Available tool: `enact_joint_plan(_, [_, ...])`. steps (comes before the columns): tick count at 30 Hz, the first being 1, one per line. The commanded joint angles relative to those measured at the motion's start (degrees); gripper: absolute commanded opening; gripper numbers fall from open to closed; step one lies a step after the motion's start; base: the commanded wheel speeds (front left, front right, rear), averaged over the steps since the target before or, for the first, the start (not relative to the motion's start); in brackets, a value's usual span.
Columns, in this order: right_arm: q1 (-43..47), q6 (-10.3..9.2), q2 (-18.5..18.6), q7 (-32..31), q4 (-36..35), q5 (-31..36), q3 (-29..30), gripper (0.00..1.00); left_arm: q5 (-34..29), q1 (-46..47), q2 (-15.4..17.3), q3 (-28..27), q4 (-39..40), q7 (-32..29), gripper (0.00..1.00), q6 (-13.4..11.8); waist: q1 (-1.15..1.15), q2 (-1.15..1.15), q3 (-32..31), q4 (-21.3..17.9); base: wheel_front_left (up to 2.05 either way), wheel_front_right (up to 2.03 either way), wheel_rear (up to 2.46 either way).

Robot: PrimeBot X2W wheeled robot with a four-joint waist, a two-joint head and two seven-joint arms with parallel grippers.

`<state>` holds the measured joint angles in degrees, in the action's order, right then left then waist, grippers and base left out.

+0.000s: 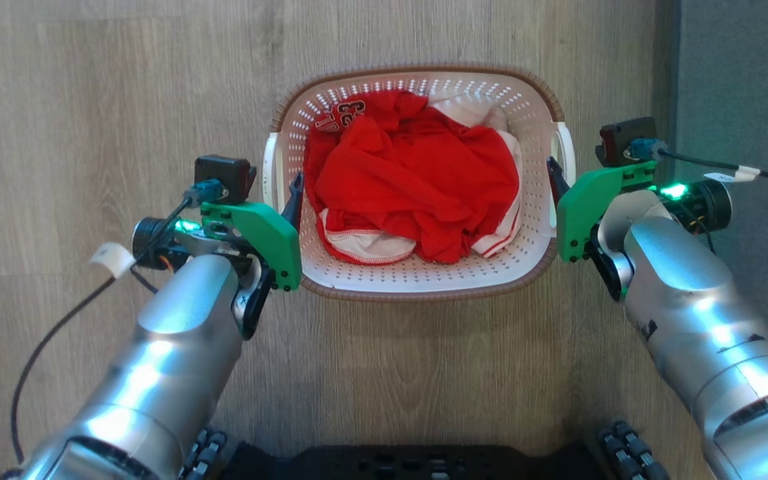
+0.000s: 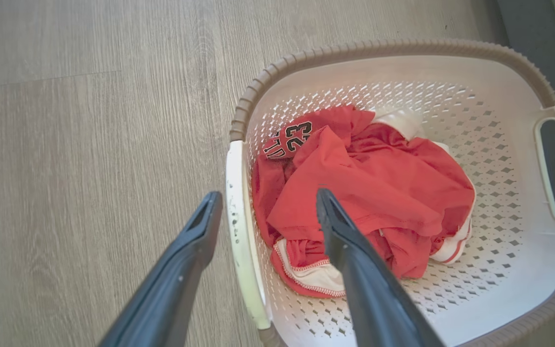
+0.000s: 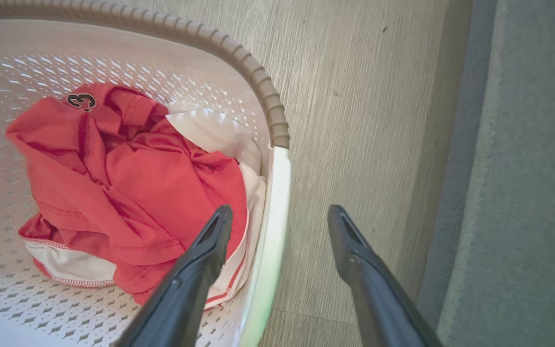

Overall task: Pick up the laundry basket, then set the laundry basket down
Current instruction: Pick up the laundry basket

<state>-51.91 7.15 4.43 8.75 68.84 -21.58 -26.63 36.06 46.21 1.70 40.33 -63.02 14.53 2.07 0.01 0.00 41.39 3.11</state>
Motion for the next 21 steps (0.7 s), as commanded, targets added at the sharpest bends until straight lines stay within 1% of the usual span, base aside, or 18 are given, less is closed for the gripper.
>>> enact_joint_plan(1, [1.2, 0.34, -1.3, -0.1, -0.2, -0.4, -1.1, 1.00, 0.5, -0.1, 1.2, -0.6, -0.1, 0.5, 1.00, 0.1, -0.01, 0.00, 0.5, -0.3, 0.00, 0.00, 0.00])
enact_joint_plan(7, [-0.7, 0.34, -1.5, -1.7, 0.9, -2.2, -2.1, 1.00, 3.9, 3.3, 1.2, 3.2, -4.0, -2.4, 1.00, 1.1, -0.01, 0.00, 2.8, -1.0, 0.00, 0.00, 0.00])
enact_joint_plan(15, [-2.5, 0.34, -1.5, -4.6, -0.5, -5.3, -5.4, 1.00, 7.5, 6.4, 1.2, 6.7, -6.4, -7.5, 1.00, 1.5, -0.01, 0.00, 5.7, -1.7, 0.00, 0.00, 0.00])
enact_joint_plan(21, [-3.8, 0.34, -1.5, -6.8, -1.0, -7.9, -7.4, 1.00, 9.2, 8.1, 1.2, 8.9, -7.6, -10.7, 1.00, 1.3, -0.01, 0.00, 7.5, -2.2, 0.00, 0.00, 0.00])
